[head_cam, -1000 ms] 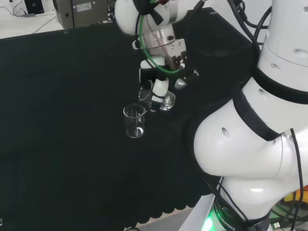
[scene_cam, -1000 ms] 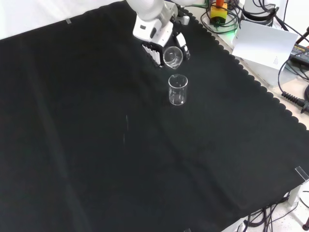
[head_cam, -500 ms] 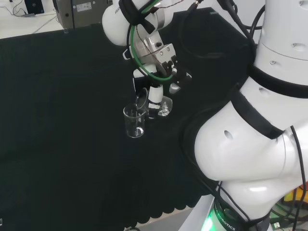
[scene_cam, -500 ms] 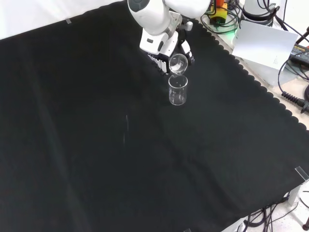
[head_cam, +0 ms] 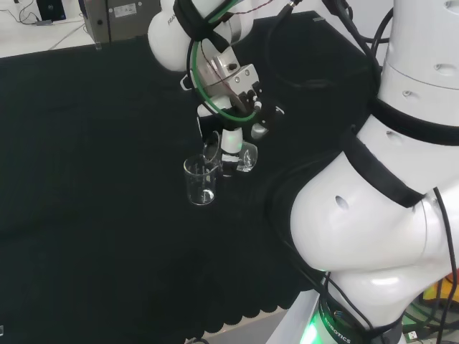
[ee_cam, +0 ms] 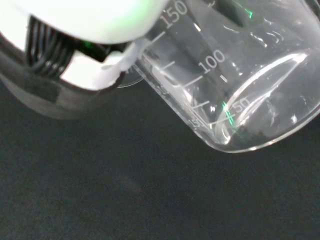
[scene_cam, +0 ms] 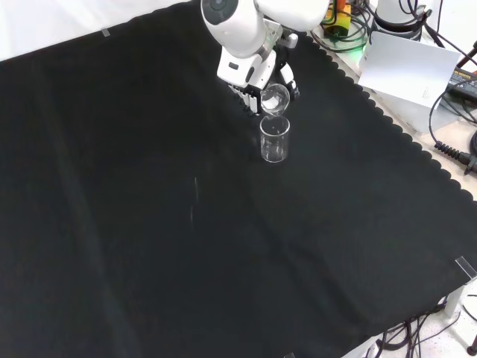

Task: Pour the water from the handheld beaker into the one on the table.

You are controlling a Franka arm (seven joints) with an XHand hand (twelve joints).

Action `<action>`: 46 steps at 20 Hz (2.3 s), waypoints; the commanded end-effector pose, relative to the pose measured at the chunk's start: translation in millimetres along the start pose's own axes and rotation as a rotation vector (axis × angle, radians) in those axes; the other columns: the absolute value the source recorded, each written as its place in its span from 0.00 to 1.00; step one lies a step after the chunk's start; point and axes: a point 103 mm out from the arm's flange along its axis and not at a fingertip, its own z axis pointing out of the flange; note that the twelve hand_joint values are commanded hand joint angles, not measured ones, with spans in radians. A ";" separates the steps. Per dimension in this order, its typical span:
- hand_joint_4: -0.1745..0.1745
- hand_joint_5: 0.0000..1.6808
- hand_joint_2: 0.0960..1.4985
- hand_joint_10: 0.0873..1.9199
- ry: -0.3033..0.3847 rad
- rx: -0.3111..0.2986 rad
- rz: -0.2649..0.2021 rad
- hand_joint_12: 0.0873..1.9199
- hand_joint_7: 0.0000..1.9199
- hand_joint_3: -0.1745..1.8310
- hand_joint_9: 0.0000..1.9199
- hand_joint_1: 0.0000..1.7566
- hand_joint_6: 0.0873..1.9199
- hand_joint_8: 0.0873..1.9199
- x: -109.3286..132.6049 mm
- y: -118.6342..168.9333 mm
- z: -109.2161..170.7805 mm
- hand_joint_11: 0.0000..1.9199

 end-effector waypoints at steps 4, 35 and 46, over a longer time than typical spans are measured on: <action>0.83 0.79 0.36 0.00 -0.072 0.026 0.011 0.25 0.88 0.45 0.96 0.66 0.28 0.15 6.8 2.6 -8.9 0.78; 0.95 0.79 0.36 0.00 -0.299 0.124 0.099 0.25 0.88 0.45 0.96 0.66 0.29 0.14 20.9 3.7 -26.6 0.78; 0.95 0.79 0.36 0.00 -0.335 0.141 0.113 0.25 0.88 0.45 0.96 0.66 0.29 0.14 23.2 4.9 -27.8 0.78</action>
